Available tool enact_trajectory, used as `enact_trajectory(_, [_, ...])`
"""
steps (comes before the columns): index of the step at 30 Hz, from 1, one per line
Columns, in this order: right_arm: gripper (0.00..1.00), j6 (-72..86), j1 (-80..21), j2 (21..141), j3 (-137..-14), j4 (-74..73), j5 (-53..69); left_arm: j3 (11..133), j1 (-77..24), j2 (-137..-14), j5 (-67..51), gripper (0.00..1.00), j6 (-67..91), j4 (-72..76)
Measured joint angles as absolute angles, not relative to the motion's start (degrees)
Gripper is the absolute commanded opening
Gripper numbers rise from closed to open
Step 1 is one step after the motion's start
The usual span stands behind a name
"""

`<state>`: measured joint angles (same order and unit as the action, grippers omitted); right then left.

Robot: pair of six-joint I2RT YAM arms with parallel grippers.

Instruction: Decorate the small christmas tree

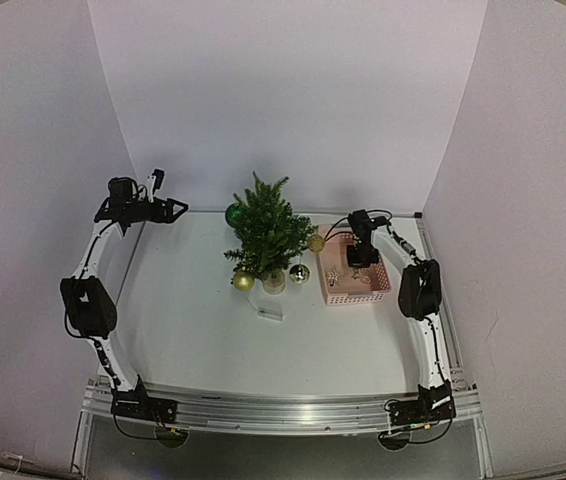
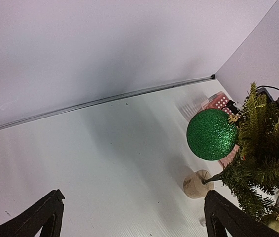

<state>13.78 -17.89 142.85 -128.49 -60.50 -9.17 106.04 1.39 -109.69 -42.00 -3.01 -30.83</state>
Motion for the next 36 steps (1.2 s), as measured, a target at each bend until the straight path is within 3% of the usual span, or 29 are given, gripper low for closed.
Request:
enact_trajectory(9, [0.21,13.89,-16.70,142.85,-129.02,-60.95,-10.03,106.00,1.52,-109.69,-42.00,0.99,-3.00,-30.81])
enact_trajectory(16, [0.26,13.80,-15.32,143.03,-128.99,-62.12,-9.99,105.97,1.52,-109.69,-42.02,0.99,-2.98,-30.76])
enact_trajectory(25, [0.25,13.79,-15.42,145.15,-128.99,-62.57,-8.15,105.97,1.54,-109.69,-42.04,0.99,-3.00,-30.76])
enact_trajectory(36, [0.11,13.54,-15.51,145.18,-128.81,-62.41,-8.26,105.97,1.56,-109.69,-42.04,0.99,-3.00,-30.44])
